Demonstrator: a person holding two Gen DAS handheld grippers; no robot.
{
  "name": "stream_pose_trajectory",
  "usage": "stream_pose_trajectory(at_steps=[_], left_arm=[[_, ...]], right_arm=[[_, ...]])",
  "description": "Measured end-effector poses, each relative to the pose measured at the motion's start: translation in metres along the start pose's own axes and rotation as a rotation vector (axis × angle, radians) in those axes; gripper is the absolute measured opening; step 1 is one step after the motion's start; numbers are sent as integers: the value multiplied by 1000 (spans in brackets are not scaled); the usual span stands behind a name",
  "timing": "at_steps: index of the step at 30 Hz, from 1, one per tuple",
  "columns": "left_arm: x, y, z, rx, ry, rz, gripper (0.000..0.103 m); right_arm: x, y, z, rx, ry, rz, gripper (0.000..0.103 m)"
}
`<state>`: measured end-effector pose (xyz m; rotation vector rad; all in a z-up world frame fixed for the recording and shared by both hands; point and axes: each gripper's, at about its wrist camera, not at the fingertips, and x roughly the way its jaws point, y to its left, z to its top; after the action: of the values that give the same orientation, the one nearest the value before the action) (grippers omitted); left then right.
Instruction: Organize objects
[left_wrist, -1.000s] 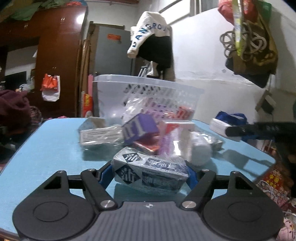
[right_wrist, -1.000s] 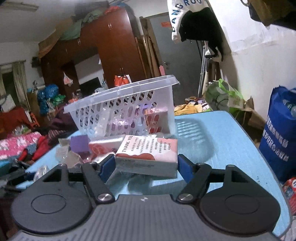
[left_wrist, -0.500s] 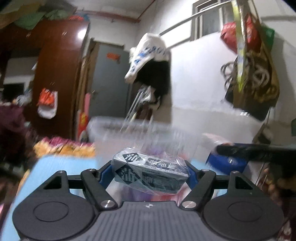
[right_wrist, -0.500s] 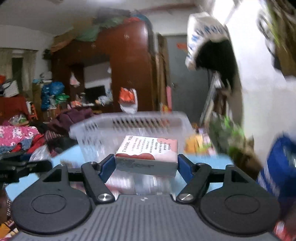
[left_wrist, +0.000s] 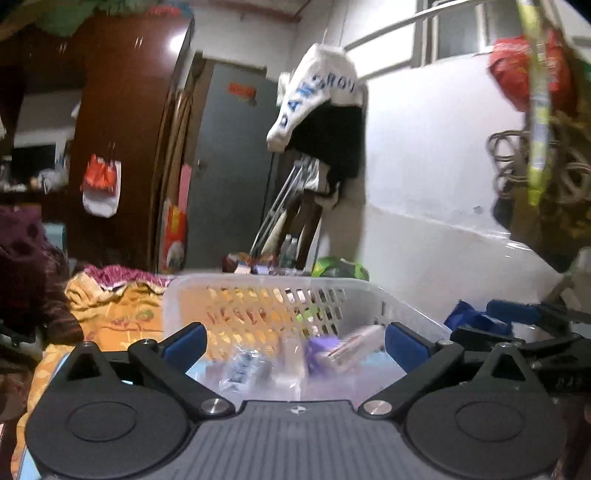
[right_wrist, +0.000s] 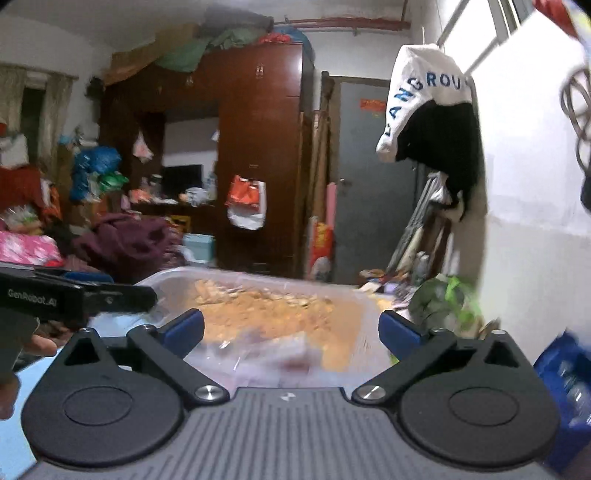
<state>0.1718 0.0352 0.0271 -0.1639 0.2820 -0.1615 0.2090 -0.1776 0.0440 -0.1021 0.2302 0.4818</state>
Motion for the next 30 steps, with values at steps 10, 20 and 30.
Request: stream_pose_trajectory(at_steps=[10,20,30], left_arm=[[-56,-9,-120,-15,139,-102,102],[-50,-14,-127,39,183,-75,100],[-51,-35,-140,96,189,-38,53]], right_arm=[[-32,-39,-99,128,201,-16,72],[-1,-3,-109,7,353,36,64],[-21,-14,-123,60,257,45,24]])
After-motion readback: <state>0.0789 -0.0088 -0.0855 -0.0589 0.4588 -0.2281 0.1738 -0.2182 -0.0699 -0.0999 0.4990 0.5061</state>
